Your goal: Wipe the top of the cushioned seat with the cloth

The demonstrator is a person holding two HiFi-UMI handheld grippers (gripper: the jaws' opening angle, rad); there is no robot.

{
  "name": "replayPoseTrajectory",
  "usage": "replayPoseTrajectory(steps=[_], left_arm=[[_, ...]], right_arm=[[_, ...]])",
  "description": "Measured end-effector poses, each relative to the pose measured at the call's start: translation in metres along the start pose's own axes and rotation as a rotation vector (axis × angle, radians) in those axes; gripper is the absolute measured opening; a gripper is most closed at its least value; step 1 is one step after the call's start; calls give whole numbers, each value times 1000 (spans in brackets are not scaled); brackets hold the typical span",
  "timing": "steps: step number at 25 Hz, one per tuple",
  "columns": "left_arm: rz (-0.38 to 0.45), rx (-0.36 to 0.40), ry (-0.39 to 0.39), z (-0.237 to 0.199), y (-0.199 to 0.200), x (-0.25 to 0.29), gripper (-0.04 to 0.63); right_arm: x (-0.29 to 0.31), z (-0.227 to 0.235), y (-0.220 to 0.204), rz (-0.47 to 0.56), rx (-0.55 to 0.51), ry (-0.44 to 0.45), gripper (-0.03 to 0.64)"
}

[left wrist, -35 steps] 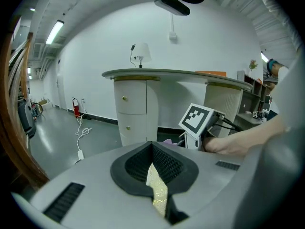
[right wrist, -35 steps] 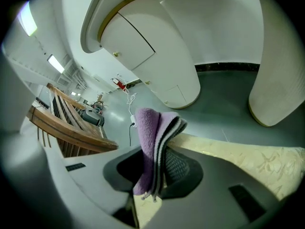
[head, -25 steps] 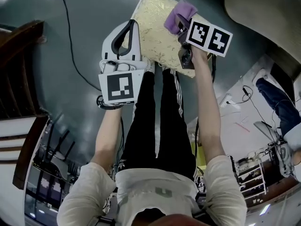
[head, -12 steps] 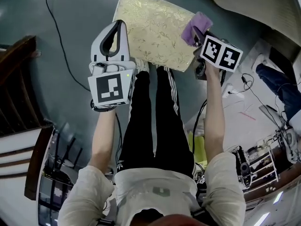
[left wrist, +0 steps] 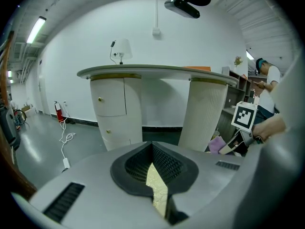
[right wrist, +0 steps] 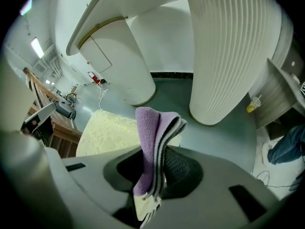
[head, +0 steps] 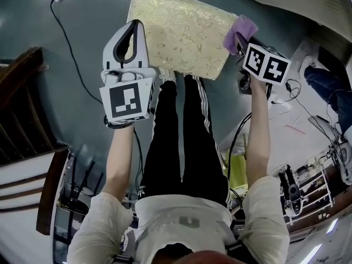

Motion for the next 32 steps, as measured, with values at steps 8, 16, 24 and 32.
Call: replayPoseTrajectory(steps=[8,16,24,32], left_arm=[[1,19,-27,13,0,-1,-8],[2,10,-20,11,-1,-3,-8],[-8,2,-12,7,-5,-6,-8],[-30,-12,6,3,-5,-14,-8]], right_arm=[[-2,2,0,-6,26,-25,91],[-3,6,-3,-4,49,-47,91],[-2,13,-8,-3,91,-71,91],[-12,5,-1,5,70,-108,91]])
Point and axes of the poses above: the fingertips, and each gripper's own axes: x forward along the fingers, z to its right, y out of its top, the point moved 7 cm from there along -x, backward along the fingers, and after that the axes turned 11 degrees about -x, right-handed, at the moved point
